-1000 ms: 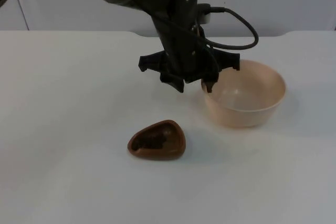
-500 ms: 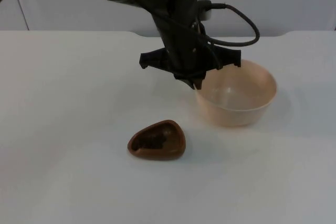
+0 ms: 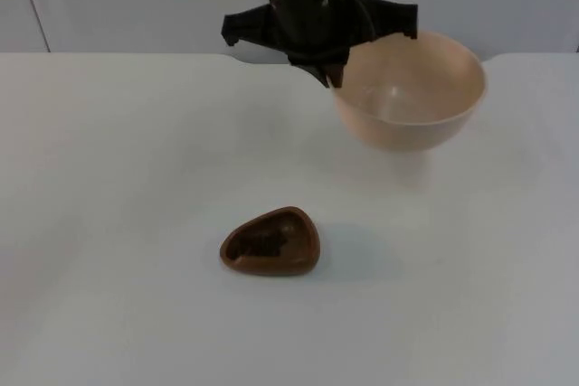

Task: Pick up the bowl with the left hand and pour the coffee beans from the cup into the bowl with the right hand.

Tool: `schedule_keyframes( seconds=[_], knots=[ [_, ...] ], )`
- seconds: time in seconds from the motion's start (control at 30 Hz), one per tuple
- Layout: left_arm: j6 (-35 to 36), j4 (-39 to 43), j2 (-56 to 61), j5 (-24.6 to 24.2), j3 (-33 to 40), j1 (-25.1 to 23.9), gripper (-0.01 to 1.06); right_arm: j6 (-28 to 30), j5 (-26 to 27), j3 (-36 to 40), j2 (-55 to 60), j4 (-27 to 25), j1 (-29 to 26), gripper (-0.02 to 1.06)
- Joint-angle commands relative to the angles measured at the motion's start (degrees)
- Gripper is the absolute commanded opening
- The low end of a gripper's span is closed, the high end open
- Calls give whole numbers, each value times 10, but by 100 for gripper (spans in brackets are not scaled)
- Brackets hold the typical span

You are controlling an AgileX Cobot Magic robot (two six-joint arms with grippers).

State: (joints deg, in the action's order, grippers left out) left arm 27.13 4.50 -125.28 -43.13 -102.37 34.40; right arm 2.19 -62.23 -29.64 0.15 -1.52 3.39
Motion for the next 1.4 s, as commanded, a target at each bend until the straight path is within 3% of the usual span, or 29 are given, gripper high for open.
schedule_keyframes(
  seconds=[0.0, 0.27, 0.47, 0.6, 0.8, 0.9, 1.37],
  knots=[
    [2, 8, 15, -17, -1, 2, 0, -2, 5, 1, -2, 3, -3, 105],
    [-1, 5, 36, -52, -1, 2, 0, -2, 5, 1, -2, 3, -3, 105],
    [-1, 0, 61, -44, 16, 2, 0, -2, 5, 1, -2, 3, -3, 105],
    [2, 0, 91, -5, 79, 2, 0, -2, 5, 1, -2, 3, -3, 105],
    [18, -1, 169, 97, 249, 1, 0, -2, 5, 1, -2, 3, -3, 105],
    [23, -6, 196, 119, 293, -6, 0, -2, 5, 1, -2, 3, -3, 105],
    [16, 10, 332, 122, 448, -106, 0, -2, 5, 1, -2, 3, -3, 105]
  ],
)
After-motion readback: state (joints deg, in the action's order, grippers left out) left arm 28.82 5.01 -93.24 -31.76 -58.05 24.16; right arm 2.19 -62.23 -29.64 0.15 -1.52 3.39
